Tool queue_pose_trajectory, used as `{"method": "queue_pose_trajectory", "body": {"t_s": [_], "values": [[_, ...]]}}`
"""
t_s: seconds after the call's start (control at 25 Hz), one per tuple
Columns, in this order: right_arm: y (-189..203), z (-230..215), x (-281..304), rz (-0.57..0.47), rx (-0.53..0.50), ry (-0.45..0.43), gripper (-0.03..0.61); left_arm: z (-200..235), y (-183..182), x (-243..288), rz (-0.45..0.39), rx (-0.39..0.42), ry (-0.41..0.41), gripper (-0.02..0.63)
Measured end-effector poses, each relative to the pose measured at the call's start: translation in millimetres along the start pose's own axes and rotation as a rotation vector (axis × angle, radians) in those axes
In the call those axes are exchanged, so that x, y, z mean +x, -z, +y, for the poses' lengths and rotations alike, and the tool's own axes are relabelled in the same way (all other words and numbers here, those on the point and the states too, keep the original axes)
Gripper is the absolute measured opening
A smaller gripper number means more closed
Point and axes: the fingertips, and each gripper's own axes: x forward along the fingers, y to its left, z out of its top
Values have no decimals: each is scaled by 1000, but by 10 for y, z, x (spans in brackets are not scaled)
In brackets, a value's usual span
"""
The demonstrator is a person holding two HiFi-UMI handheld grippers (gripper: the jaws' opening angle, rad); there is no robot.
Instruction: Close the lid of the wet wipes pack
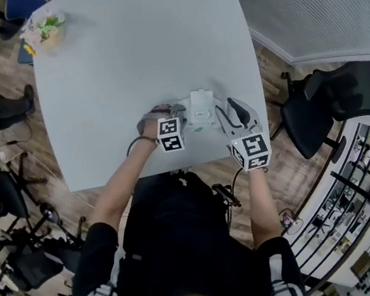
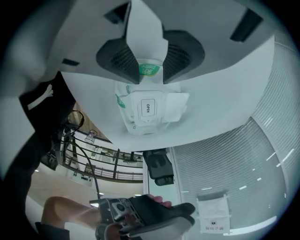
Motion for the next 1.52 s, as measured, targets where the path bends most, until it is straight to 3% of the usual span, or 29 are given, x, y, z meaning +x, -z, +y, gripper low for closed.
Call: {"method": "queue_pose_trajectory", "body": {"t_s": [0.28, 0.64, 0.84, 1.08, 1.44, 1.52], "values": [[352, 2, 644, 254, -162, -259, 179, 17, 36, 163, 60, -1, 114, 153], [1075, -1, 1264, 597, -387, -597, 161, 29, 28, 176, 34, -2, 135, 166], [1392, -93, 1403, 705, -474, -640, 164, -4, -21, 200, 26, -6, 139, 166], [1465, -53, 1481, 768, -434, -709, 156, 28, 12, 182, 24, -11, 147, 166], [1168, 19, 1285, 715, -469, -700, 126, 42, 36, 143, 8, -24, 135, 166], [1103, 74, 1176, 691, -466, -706, 89, 41, 48, 145, 3, -30, 133, 166]]}}
